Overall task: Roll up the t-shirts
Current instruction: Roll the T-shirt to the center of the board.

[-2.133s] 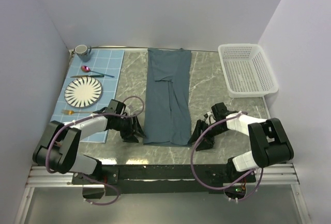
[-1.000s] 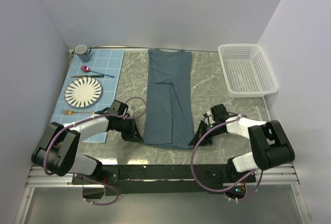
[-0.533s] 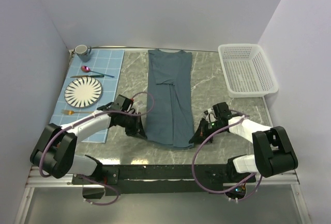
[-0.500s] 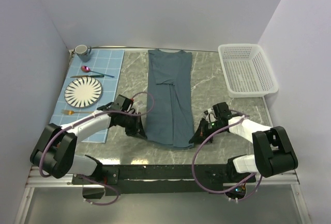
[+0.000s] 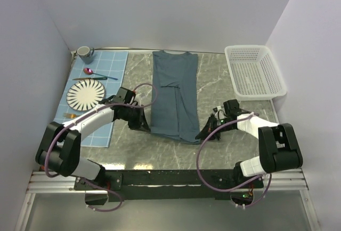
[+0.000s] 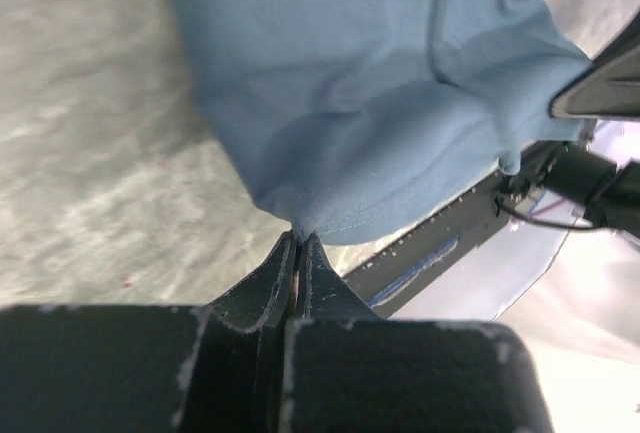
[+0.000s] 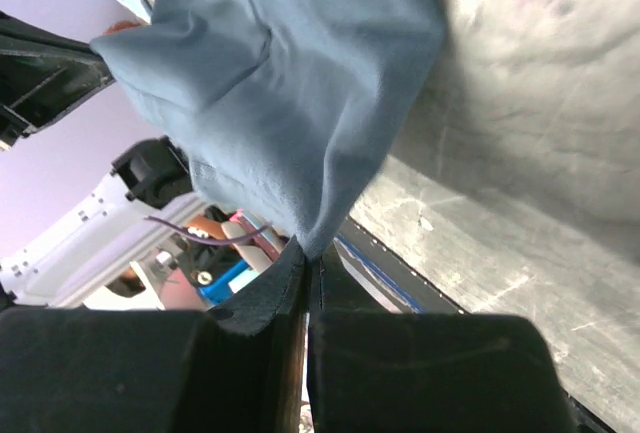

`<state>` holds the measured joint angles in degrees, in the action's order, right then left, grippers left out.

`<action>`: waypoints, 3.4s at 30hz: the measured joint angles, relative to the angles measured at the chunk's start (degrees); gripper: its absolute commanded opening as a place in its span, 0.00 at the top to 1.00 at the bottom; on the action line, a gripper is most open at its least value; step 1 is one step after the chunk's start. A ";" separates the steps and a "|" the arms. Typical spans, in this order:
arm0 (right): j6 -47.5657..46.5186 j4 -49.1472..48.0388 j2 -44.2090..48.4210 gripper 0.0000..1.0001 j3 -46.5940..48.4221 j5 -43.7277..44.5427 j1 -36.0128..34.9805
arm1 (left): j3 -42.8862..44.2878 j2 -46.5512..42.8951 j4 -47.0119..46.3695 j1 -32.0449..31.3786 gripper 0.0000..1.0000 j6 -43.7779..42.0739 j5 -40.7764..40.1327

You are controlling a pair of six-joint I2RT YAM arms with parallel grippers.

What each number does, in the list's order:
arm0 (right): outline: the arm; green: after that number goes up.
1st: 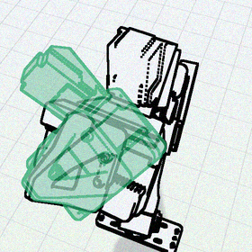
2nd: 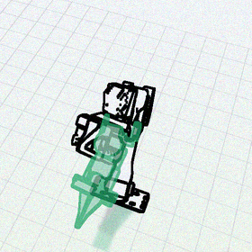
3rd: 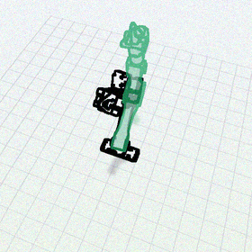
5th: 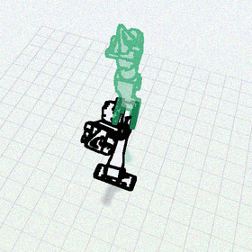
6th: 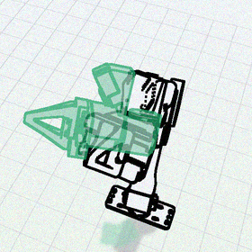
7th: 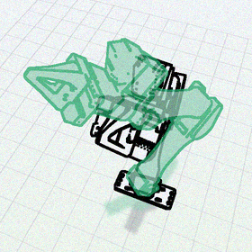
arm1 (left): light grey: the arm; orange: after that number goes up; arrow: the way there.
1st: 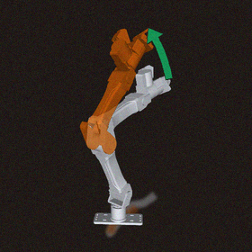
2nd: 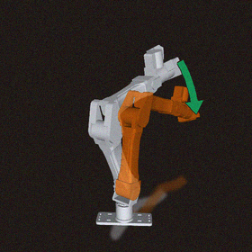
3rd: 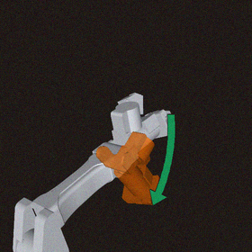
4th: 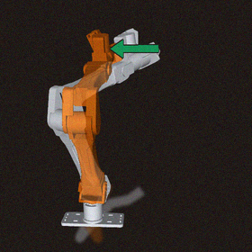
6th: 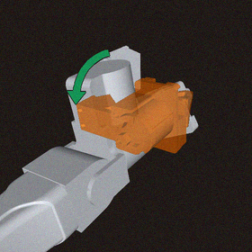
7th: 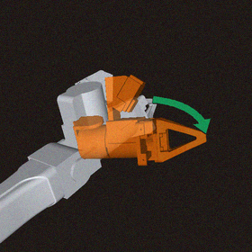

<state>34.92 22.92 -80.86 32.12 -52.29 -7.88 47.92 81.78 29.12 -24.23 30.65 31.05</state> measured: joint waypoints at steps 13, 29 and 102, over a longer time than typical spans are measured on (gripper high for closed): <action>1.97 -5.03 -10.14 0.99 9.33 -0.28 1.55 | 6.69 9.97 -1.64 2.58 0.99 0.44 -0.28; 2.32 -6.29 -17.29 0.85 13.84 0.68 3.56 | 11.26 14.43 -2.25 3.91 0.96 0.44 -1.38; -94.77 11.45 -6.60 0.94 23.26 14.27 -16.48 | 2.38 -2.64 -6.29 -12.37 0.48 -55.39 -0.31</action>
<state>-59.86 34.37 -87.46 55.37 -38.02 -24.36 50.30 79.13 22.83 -36.60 -24.73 30.74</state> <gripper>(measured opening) 0.070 0.517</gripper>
